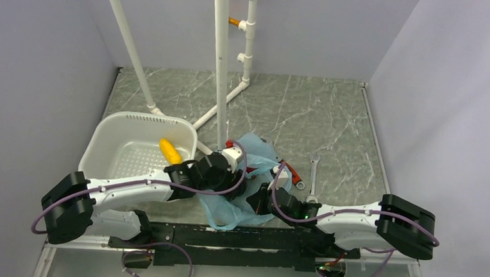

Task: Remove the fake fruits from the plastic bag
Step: Take out the fake fruit from the plastic bag, then place the fake fruit in the plastic bag, then take out the fake fruit from the plastic bag, then place the fake fruit in the bin, then take out the fake fruit from the plastic bag.

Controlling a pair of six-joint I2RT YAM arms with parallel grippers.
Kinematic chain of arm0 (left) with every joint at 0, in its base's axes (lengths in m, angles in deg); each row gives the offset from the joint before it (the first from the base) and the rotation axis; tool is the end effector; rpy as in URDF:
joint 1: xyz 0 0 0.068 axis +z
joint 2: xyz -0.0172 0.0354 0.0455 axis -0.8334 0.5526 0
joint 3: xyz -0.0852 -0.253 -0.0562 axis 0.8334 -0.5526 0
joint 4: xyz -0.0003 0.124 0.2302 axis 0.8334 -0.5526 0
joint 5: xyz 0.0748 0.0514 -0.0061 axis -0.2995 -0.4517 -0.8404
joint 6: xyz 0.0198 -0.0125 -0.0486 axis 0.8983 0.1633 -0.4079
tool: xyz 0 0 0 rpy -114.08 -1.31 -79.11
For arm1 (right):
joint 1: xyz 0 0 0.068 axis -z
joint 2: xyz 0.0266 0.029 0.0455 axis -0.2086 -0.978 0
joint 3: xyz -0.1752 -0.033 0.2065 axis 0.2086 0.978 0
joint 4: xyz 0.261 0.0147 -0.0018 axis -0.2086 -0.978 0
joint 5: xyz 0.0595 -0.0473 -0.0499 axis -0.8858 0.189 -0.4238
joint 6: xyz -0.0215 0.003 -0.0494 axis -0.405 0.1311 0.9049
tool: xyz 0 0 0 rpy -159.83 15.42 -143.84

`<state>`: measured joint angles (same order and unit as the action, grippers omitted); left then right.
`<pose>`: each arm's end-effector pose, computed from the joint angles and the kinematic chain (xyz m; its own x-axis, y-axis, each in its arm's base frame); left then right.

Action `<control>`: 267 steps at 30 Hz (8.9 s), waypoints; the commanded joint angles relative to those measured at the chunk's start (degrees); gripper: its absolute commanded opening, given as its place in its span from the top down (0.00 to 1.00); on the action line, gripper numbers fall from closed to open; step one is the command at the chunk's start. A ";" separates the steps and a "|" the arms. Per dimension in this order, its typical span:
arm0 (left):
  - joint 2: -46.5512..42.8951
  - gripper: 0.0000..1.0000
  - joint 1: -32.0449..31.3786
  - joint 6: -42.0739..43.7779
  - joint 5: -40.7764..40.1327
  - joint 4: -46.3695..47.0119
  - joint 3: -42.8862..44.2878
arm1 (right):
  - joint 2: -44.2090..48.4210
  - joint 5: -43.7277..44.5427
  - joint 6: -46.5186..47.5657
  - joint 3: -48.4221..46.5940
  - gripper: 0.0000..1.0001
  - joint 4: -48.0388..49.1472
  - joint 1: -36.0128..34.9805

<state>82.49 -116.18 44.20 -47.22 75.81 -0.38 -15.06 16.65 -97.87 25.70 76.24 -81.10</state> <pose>0.1321 -0.2190 0.2179 -0.6305 0.2706 -0.7275 0.6134 0.7480 -0.2534 0.0818 0.1811 0.1366 -0.7221 0.1920 -0.6646 -0.3435 0.7344 0.5854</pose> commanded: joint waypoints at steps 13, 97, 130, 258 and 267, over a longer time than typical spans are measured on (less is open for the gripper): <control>-8.10 0.44 7.12 -4.88 21.34 16.31 -6.63 | -0.03 3.30 -1.23 1.24 0.94 1.52 -0.16; 6.32 0.19 -11.13 0.62 -16.08 -9.24 11.80 | -0.71 2.91 -0.60 2.17 0.94 3.98 -0.20; 4.41 0.73 -11.29 2.33 -10.18 -6.08 12.13 | -0.74 2.90 -1.16 2.52 0.94 4.23 -0.23; 21.83 0.20 -6.28 3.82 -13.41 8.63 17.16 | 1.19 2.99 -1.60 4.76 1.00 6.16 -0.23; 25.99 0.16 -2.57 4.23 -8.26 11.99 19.62 | 1.34 2.90 -1.71 4.94 1.00 6.35 -0.20</control>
<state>106.51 -120.55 46.85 -58.48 85.12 15.82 -14.45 19.47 -99.14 30.38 79.56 -81.10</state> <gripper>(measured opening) 0.833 0.007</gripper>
